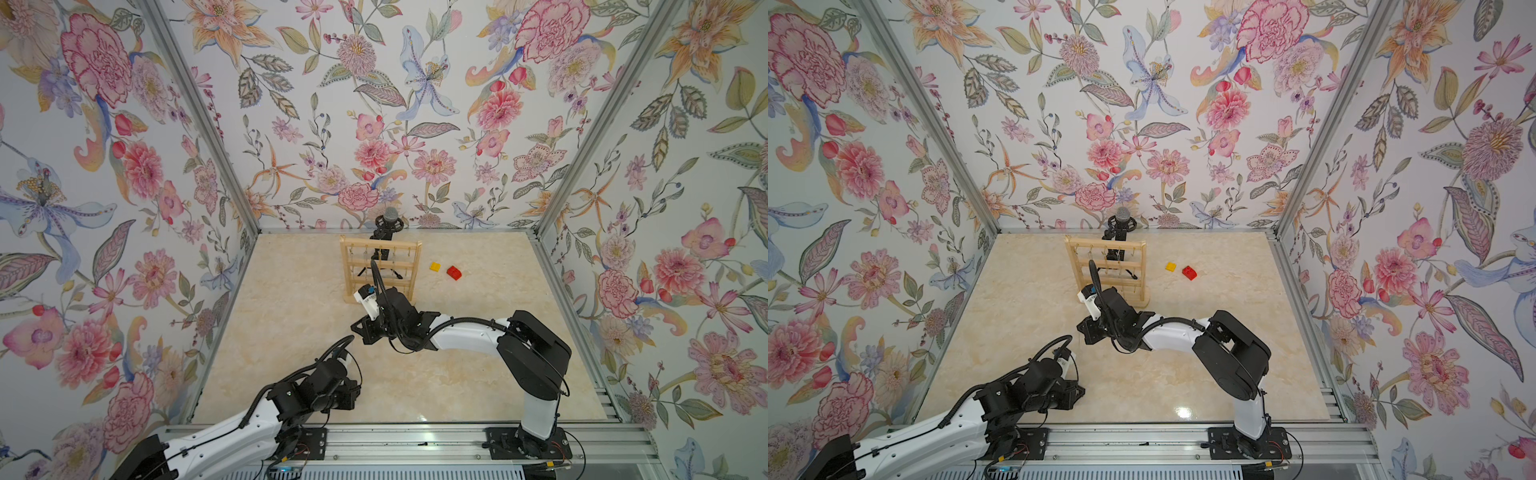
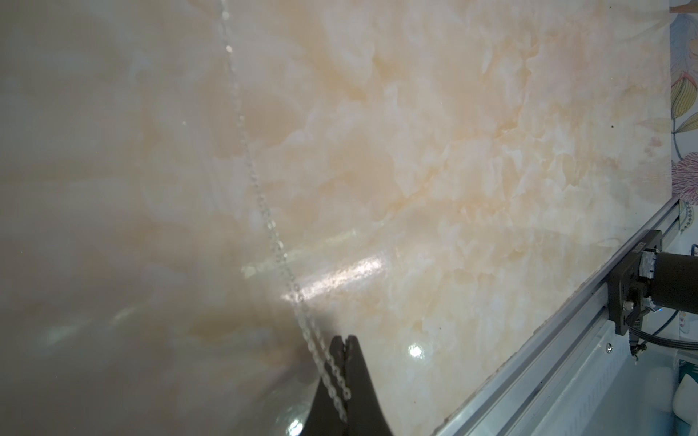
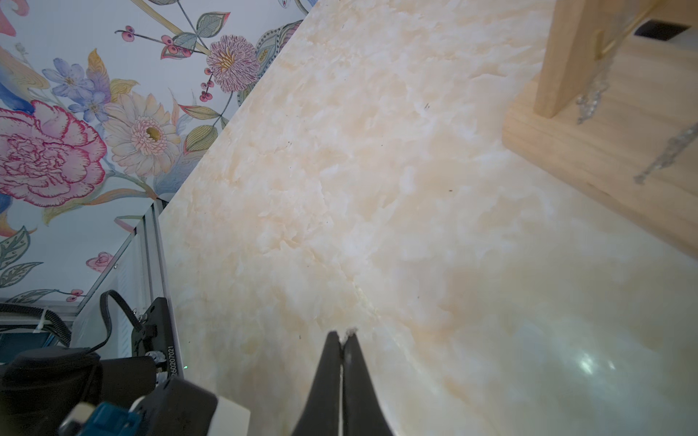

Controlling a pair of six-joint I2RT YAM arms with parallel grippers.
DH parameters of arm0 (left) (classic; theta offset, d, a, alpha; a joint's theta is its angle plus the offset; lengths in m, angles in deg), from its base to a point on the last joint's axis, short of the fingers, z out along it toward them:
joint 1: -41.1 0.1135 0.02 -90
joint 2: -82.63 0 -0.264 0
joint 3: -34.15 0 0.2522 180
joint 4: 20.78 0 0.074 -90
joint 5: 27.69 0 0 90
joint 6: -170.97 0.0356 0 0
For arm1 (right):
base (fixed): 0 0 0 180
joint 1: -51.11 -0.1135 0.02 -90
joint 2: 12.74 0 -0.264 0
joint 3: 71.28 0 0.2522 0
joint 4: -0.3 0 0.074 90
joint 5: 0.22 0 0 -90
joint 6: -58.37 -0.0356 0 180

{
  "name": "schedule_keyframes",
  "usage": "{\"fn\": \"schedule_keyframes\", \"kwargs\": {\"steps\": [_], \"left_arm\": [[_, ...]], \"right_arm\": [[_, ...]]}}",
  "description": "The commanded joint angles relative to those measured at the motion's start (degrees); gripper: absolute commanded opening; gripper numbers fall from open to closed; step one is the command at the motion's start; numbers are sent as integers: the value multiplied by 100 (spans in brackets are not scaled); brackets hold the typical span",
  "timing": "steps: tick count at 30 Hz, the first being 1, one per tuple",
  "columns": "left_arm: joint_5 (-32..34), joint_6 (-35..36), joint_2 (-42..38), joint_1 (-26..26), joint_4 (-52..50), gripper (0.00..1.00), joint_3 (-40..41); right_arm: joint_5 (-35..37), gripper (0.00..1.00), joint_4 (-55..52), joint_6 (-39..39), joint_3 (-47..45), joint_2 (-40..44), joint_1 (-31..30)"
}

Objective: Take the necklace off the jewelry display stand
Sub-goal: Place the necklace at the center of the board.

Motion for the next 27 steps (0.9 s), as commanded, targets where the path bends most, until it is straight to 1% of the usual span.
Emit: {"fn": "schedule_keyframes", "kwargs": {"steps": [1, 8, 20, 23, 27], "left_arm": [[100, -213, -72, -9, -152, 1, 68], [18, -302, -142, 146, -39, 2, 388], [-199, -241, -59, 290, -57, 2, 337], [-209, -184, -4, 314, -121, 4, 301], [-231, -154, 14, 334, -138, 10, 284]], "right_arm": [[228, 0, 221, -83, 217, -221, -61], [619, 0, 223, -48, 341, -508, -95], [854, 0, 132, 61, 647, -925, -103], [860, 0, 133, 70, 671, -981, -102], [845, 1, 155, 66, 672, -1044, -103]]}}
